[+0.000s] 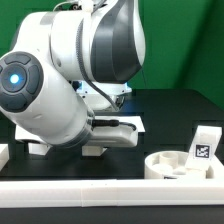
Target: Assemble stool
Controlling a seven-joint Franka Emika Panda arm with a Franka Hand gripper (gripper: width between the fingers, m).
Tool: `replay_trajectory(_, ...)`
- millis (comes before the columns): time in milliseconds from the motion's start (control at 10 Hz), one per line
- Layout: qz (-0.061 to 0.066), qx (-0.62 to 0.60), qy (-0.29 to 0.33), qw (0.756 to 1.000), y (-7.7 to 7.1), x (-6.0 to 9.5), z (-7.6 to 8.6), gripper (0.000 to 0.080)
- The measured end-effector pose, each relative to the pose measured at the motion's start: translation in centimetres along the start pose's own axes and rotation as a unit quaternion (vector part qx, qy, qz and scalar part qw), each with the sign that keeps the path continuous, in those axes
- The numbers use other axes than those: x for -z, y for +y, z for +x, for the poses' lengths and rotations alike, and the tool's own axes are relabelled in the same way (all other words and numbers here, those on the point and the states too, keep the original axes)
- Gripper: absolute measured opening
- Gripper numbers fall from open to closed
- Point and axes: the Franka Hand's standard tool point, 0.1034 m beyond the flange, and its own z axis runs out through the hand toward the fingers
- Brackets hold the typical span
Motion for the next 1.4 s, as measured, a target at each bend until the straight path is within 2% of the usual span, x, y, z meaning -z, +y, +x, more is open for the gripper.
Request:
replay_trajectory(100, 0.0, 0.0, 0.002, 1.0, 0.0, 0.0, 0.1, 0.0437)
replay_trajectory(200, 0.0, 0.0, 0.002, 1.0, 0.1, 0.1, 0.1, 0.0326)
replay_trajectory(600, -0.001, 0.001, 0.005, 1.0, -0.2, 0.4, -0.1, 0.0326)
replay_trajectory(700, -0.003, -0.006, 0.012, 1.0, -0.9, 1.1, -0.5, 0.0326)
replay_trajectory(1100, -0.012, -0.048, 0.047, 0.998, -5.3, 4.6, -3.9, 0.0327)
replay_trajectory(1400, -0.01, -0.043, 0.066, 0.997, -5.0, 5.1, -3.2, 0.0327)
